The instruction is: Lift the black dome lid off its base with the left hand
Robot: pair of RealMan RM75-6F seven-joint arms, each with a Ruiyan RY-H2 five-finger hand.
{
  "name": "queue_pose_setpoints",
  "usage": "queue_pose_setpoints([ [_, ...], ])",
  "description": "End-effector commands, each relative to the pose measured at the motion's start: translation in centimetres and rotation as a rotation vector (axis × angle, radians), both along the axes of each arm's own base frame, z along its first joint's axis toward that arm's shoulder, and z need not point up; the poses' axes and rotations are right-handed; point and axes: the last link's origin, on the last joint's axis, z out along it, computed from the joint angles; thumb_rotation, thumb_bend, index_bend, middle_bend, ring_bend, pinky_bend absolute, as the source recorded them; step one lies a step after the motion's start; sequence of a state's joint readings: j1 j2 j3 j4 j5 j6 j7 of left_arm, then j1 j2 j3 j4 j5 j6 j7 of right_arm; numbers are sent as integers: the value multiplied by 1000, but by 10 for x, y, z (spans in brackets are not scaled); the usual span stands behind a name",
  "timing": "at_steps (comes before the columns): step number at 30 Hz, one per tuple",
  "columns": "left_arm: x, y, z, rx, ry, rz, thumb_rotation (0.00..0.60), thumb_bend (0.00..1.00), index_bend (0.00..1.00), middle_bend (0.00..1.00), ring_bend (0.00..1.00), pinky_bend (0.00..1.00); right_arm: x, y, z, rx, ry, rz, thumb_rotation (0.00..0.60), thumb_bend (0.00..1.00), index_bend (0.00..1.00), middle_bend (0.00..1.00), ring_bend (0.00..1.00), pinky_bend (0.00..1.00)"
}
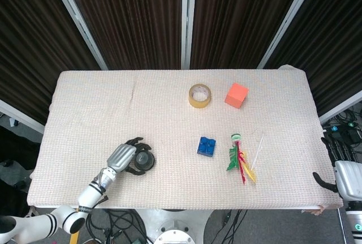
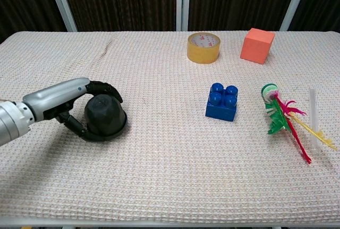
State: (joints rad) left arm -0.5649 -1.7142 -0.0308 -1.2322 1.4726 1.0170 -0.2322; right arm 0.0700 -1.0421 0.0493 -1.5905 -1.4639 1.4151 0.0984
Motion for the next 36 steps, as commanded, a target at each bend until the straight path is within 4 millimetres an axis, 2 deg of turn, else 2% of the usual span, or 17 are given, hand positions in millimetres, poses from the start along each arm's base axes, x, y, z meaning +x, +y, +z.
queue_pose_setpoints([
  [1,3,3,6,16,-8,-9,600,155,303,414,135,210,0,0,0,-2,-1,1,600,189,0,8,0,0],
  [8,12,11,18,36,-15,-20,600,177,370,441,172,248,-1,1,3,-11,-7,-1,600,188,0,8,0,0],
  [12,17,15,24,39,13,-41,600,183,410,454,238,388,-2,2,4,-18,-12,-2,600,188,0,8,0,0],
  [15,21,20,29,38,47,-61,600,185,417,463,265,439,-3,2,5,-24,-16,0,600,188,0,8,0,0],
  [20,33,44,44,46,87,-60,600,188,418,487,296,480,-4,4,8,-35,-23,5,600,188,0,8,0,0],
  [24,56,65,62,49,87,-78,600,189,422,494,302,484,-3,5,9,-34,-61,7,600,188,0,8,0,0],
  [28,96,84,95,129,55,-138,600,191,426,494,302,484,-5,7,11,-23,-79,9,600,189,0,8,0,0],
  [31,116,90,117,178,21,-157,600,190,427,494,302,484,-5,7,12,-24,-84,10,600,189,0,9,0,0],
  [33,117,89,121,175,7,-140,600,190,433,494,302,484,-6,7,12,-25,-84,9,600,188,0,9,0,0],
  [36,88,84,102,94,64,-70,600,190,437,498,311,484,-8,7,11,-22,-85,5,600,188,0,8,0,0],
])
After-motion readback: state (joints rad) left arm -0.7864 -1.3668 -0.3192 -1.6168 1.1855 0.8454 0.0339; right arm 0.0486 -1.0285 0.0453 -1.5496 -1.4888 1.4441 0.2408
